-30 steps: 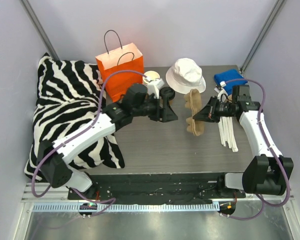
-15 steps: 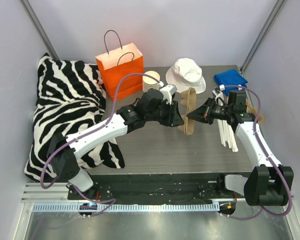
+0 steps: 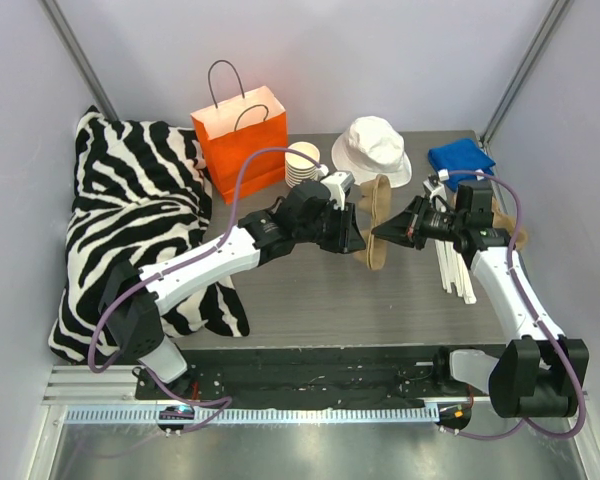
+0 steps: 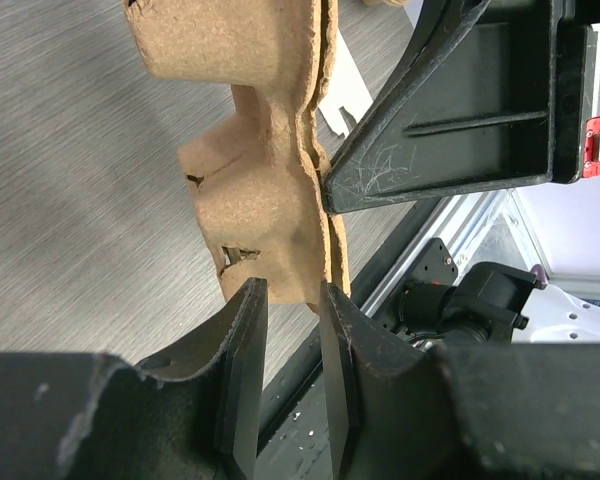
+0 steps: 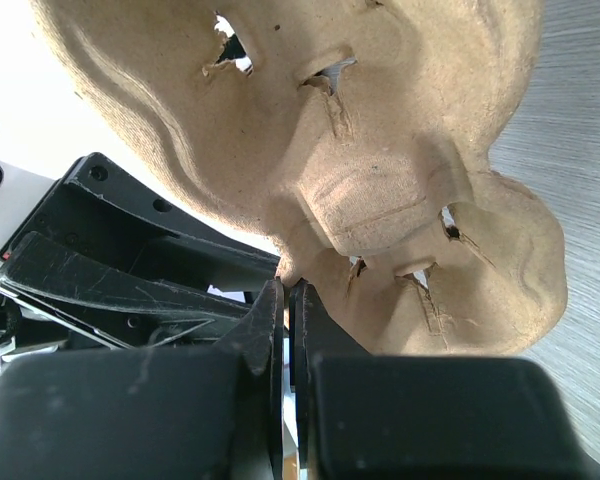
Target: Pack the takeout coffee
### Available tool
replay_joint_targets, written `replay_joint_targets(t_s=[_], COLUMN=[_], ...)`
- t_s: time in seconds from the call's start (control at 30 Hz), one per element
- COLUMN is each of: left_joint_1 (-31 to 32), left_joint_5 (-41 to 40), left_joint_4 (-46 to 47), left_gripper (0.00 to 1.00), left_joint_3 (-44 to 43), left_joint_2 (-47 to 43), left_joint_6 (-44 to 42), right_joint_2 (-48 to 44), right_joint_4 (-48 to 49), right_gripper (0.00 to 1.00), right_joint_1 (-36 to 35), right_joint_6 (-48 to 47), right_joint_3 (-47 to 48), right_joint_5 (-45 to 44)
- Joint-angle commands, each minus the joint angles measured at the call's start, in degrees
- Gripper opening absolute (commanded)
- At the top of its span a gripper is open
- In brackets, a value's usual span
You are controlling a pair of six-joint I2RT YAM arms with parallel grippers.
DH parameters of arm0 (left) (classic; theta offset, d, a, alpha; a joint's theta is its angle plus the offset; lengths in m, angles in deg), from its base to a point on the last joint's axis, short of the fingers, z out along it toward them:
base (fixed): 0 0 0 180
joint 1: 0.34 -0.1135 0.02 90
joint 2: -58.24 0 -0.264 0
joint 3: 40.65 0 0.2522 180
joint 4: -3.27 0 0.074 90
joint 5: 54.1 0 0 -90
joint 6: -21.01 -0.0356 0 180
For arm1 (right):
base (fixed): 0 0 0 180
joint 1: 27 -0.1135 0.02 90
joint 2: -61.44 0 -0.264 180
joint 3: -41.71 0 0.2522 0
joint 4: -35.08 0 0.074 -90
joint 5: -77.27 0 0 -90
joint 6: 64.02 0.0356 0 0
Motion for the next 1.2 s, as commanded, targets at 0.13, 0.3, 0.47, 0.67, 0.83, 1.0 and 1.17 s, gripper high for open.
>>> replay_joint_targets(t_s=[0.13,0.3,0.47,0.67,0.83,1.0,1.17], left_joint_1=[0.24,0.24,0.42,0.51,0.6,0.6,0.33], left_joint_5=[-0.57,-0.13,-0.57,-1.1,-4.08,-7.33,-9.27], left_joint_4=[1.09,0.91,0.47,0.12,-1.72,-4.27,-5.68], left_gripper=[0.31,0.31,0.31,0.31,0.26,0.19,0.06], left_joint_3=[-2.78,-4.1,-4.63,-4.89,-5.68,-6.39,-6.13], left_joint_2=[0.32,1.11,1.64,2.34,3.05,4.1,4.45], left_joint_6=[-0.8,-0.02,0.25,0.34,0.08,0.25,0.25], right_joint_2=[-2.03,-2.3,-2.3,-2.82,-2.74,-2.47,-2.21], right_joint_4=[-0.34,-1.22,-1.13,-1.31,-0.17,0.36,0.8], right_gripper=[0.01,0.01,0.01,0.01,0.01,0.01,0.01], right_joint_1=[-1.93,-2.21,-2.38,-2.64,-2.65,-2.73,-2.73], right_joint_6=[-2.98,-3.78,-4.3,-4.04,-2.55,-1.23,-0.53], right_joint_3=[0.94,1.03,1.38,1.55,1.55,1.38,1.47], right_joint_5=[0.11,-0.16,-0.24,-0.51,0.28,0.81,1.16])
